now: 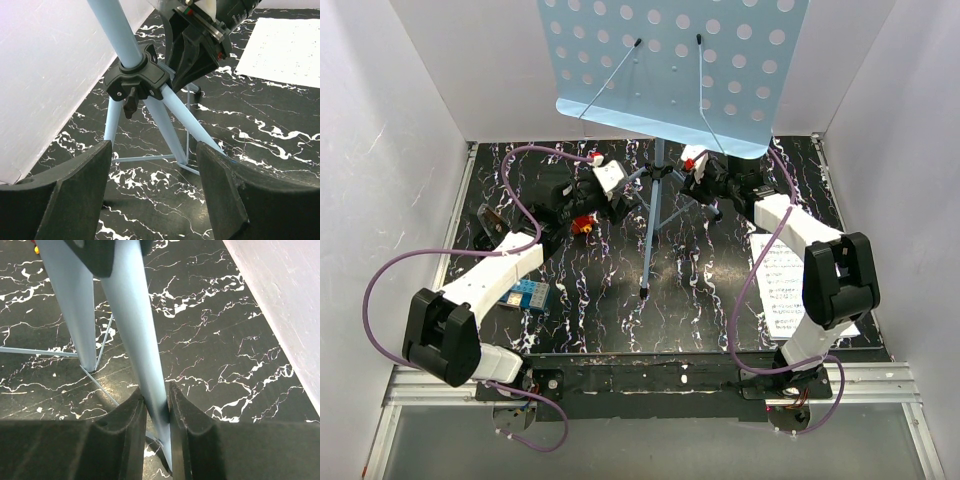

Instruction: Pack up the instrument practice props

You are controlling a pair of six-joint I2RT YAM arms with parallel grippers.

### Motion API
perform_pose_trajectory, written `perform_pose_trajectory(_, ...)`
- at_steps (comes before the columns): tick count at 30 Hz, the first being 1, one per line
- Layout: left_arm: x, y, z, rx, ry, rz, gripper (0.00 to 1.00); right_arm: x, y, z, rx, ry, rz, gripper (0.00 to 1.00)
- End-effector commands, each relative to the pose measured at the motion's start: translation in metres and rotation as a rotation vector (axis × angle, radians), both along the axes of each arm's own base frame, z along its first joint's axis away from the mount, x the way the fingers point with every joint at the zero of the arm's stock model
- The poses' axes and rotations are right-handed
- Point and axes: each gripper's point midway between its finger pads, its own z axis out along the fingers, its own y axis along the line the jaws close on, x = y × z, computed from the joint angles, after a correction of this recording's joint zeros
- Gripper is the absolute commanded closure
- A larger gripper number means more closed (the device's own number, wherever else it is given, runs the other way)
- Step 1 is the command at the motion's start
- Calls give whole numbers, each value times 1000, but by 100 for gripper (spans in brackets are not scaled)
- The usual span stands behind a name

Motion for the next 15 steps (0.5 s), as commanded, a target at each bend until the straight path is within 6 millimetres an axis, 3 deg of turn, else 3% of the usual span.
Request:
perform_pose_trajectory(1,6,-4,23,-13,-78,-28,34,-22,1,2,62,118,-52,99)
perform_pose_trajectory(7,5,-17,22,-34,-34,-95,41,-68,-14,-16,58,229,-74,99)
perform_pose_trajectory(15,8,-32,21,-124,40,-138,48,-96,-30,-33,20,259,-107,99)
